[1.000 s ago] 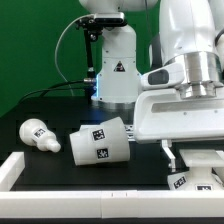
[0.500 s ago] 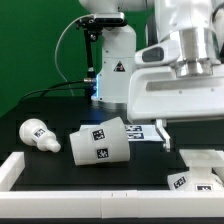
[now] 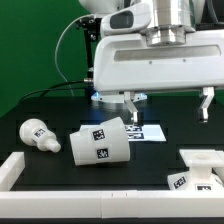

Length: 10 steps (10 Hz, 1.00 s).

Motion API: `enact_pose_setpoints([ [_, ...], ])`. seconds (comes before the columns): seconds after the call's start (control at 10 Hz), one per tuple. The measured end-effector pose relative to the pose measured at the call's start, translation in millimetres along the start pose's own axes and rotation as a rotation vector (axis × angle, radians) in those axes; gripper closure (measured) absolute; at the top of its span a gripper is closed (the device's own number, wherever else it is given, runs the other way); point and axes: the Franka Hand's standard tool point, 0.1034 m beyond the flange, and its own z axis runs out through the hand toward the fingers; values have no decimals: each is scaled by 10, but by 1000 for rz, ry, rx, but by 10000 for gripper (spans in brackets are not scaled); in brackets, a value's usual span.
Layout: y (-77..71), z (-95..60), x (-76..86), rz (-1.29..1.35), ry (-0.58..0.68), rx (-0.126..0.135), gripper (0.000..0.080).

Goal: Assemble lamp

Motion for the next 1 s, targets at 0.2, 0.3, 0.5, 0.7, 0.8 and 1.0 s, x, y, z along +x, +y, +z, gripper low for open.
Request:
enact_pose_setpoints([
  [0.2,7,-1,2,1,0,-1,101],
  [0.3,8,1,0,-6,0,-1,101],
  [0.5,226,-59,-118,-87,-47,-6,101],
  [0.7,511,-99,-307,-259,-71,-22,101],
  [0.8,626,-102,-347,-323,-54,-34,101],
  [1.0,776,-100,-391,-390,-32,-51,101],
])
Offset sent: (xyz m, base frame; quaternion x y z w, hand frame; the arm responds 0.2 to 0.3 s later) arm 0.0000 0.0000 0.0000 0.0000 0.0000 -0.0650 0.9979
